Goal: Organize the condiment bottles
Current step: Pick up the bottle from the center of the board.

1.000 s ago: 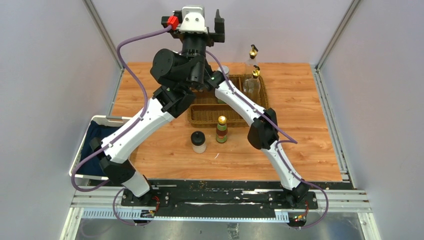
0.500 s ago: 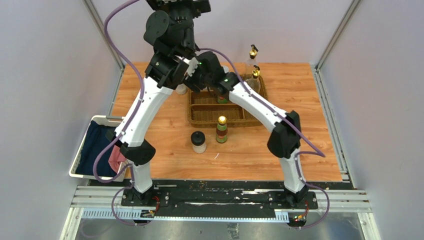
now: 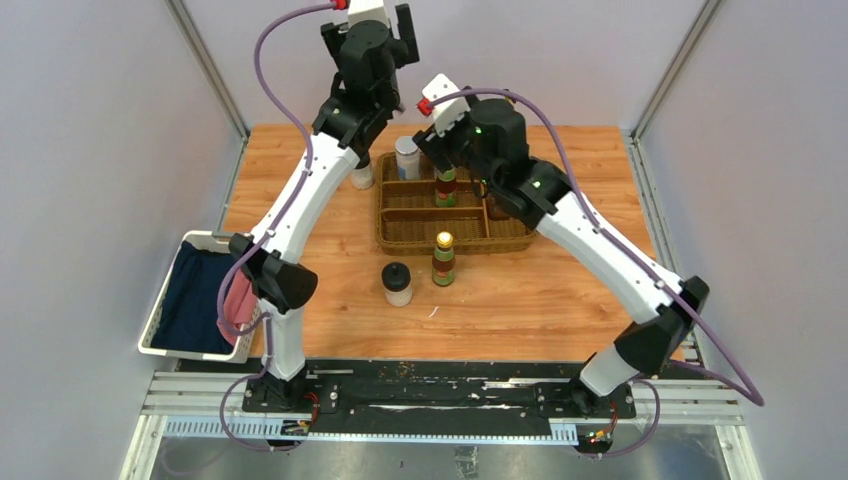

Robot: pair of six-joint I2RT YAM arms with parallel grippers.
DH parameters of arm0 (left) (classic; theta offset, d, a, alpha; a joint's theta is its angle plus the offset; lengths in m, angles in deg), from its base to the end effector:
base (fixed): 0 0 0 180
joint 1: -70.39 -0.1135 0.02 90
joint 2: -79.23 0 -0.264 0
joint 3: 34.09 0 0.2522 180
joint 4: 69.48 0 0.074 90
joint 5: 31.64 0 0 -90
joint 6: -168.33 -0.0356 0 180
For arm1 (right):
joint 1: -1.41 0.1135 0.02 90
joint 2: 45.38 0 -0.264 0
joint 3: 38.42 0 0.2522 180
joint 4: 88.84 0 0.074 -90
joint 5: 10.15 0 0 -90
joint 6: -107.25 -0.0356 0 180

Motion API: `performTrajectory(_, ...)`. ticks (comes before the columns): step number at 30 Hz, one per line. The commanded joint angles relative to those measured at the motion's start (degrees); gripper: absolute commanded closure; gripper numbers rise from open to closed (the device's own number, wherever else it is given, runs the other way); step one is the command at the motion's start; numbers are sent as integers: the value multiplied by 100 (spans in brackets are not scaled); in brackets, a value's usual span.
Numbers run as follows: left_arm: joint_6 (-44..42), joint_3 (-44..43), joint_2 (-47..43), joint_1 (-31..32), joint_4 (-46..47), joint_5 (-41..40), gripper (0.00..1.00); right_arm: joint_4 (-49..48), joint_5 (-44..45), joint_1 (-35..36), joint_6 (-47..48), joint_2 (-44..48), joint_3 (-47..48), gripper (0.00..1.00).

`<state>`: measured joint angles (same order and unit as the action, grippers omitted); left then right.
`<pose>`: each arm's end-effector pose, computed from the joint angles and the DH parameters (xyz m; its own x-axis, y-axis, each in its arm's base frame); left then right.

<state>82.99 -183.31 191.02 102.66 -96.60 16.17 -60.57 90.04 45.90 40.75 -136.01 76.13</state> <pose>0.3654 -0.2024 0.5299 0.1641 -0.1748 -0.9708 -0.1503 0.9683 -0.1997 0.2628 0.2493 0.4715 0.1752 -0.3780 -0.9091 -0.5387 0.7361 -0.4099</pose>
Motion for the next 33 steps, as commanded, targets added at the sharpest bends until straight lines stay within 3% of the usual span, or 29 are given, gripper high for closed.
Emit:
performTrajectory(1, 1095, 187, 237, -353, -663, 207, 0, -597, 953, 70, 10, 787, -448, 25)
performTrajectory(9, 1972, 692, 467, -747, -1079, 455, 0, -910, 1422, -97, 14, 1494, -870, 25)
performTrajectory(15, 2177, 1072, 540, -917, -1124, 433, 0, -875, 1493, -176, -8, 1523, -875, 24)
performTrajectory(22, 2911, 1245, 828, -1302, -1578, 1004, 0, -811, 1652, -254, -100, 1528, -858, 24)
performTrajectory(33, 2815, 1900, 958, -1478, -1680, 1118, 0, -857, 1687, -306, -156, 1783, -945, 24)
